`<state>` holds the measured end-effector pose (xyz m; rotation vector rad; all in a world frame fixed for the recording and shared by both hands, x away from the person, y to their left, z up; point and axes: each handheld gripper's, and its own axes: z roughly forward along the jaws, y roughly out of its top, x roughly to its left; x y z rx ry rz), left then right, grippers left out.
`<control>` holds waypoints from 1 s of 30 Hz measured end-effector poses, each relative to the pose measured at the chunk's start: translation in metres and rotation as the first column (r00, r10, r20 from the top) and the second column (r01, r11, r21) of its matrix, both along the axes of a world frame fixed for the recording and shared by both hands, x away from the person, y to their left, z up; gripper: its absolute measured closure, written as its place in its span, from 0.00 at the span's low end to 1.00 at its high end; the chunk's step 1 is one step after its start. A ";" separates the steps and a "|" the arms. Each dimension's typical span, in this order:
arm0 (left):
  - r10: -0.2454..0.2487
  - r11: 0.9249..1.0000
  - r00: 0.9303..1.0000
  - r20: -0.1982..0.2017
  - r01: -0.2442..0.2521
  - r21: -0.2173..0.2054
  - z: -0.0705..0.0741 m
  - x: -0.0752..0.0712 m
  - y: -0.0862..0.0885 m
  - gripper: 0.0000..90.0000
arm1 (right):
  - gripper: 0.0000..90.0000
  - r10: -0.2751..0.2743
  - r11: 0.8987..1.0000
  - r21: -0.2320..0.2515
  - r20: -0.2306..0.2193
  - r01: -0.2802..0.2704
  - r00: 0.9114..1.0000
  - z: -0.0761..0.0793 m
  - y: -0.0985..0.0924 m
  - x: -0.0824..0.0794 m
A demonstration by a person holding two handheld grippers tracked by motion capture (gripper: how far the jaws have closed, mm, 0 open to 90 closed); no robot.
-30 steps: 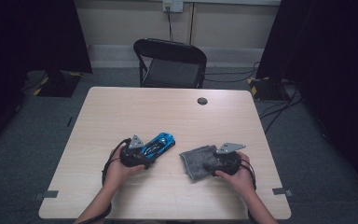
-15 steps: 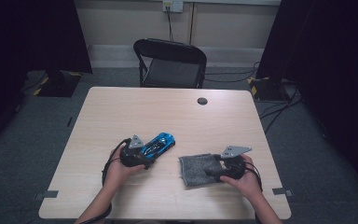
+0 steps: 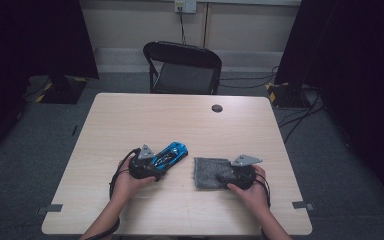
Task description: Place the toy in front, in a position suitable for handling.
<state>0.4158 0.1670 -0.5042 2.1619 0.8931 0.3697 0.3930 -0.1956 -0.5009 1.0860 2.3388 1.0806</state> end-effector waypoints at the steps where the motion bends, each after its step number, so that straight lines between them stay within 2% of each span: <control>1: 0.000 1.000 1.000 0.000 0.000 0.000 0.000 0.000 0.000 0.26 | 0.28 -0.025 1.000 -0.002 0.002 0.025 1.000 0.000 0.004 0.003; 4: 0.000 1.000 1.000 0.000 0.000 0.000 0.000 0.000 0.000 0.26 | 0.27 0.000 1.000 -0.014 0.013 0.000 1.000 0.000 0.006 0.005; 9: 0.000 1.000 1.000 -0.001 0.000 0.000 0.000 0.000 0.000 0.26 | 0.23 0.098 0.995 -0.004 0.030 -0.098 0.995 0.012 -0.005 0.006; 11: 0.000 1.000 1.000 -0.001 0.000 0.001 0.000 0.000 0.000 0.26 | 0.23 0.133 0.991 -0.017 -0.001 -0.133 0.991 0.012 -0.008 0.008; 13: 0.000 1.000 1.000 0.000 0.000 0.000 0.000 0.000 0.000 0.26 | 0.25 0.166 0.984 -0.059 -0.009 -0.166 0.986 0.008 -0.007 0.007; 14: 0.000 1.000 1.000 0.000 0.000 0.000 0.000 0.000 0.000 0.26 | 0.25 0.170 0.983 -0.068 -0.010 -0.171 0.985 0.005 -0.006 0.007; 18: 0.001 1.000 1.000 0.000 -0.001 0.000 0.000 0.000 0.000 0.26 | 0.26 0.159 0.986 -0.040 -0.012 -0.159 0.987 0.001 -0.007 0.007; 19: 0.000 1.000 1.000 0.000 0.000 0.000 0.000 0.000 0.000 0.26 | 0.30 0.158 0.987 -0.026 -0.013 -0.159 0.987 -0.001 -0.008 0.007; 21: 0.000 1.000 1.000 0.000 0.000 0.000 0.000 0.000 0.000 0.26 | 0.37 0.161 0.986 -0.028 -0.013 -0.162 0.987 0.000 -0.007 0.006; 23: 0.000 1.000 1.000 0.000 0.000 0.000 0.000 0.000 0.000 0.26 | 0.49 0.156 0.987 -0.025 -0.010 -0.156 0.988 0.001 -0.006 0.005; 24: 0.000 1.000 1.000 0.000 0.000 0.000 0.000 0.000 0.000 0.26 | 0.49 0.156 0.987 -0.025 -0.010 -0.156 0.988 0.001 -0.006 0.005; 25: 0.000 1.000 1.000 0.000 0.000 0.000 0.000 0.000 0.000 0.26 | 0.60 0.144 0.989 -0.018 -0.008 -0.144 0.990 0.001 -0.005 0.004; 26: 0.000 1.000 1.000 0.000 0.000 0.000 0.000 0.000 0.000 0.26 | 0.60 0.144 0.989 -0.018 -0.008 -0.144 0.990 0.001 -0.005 0.004; 27: 0.000 1.000 1.000 0.000 0.000 0.000 0.000 0.000 0.000 0.26 | 0.69 0.123 0.992 -0.017 -0.006 -0.123 0.992 0.002 -0.005 0.003; 30: 0.000 1.000 1.000 -0.001 0.000 0.000 0.000 0.000 0.000 0.26 | 0.76 0.098 0.995 -0.022 -0.020 -0.098 0.995 0.004 -0.002 0.003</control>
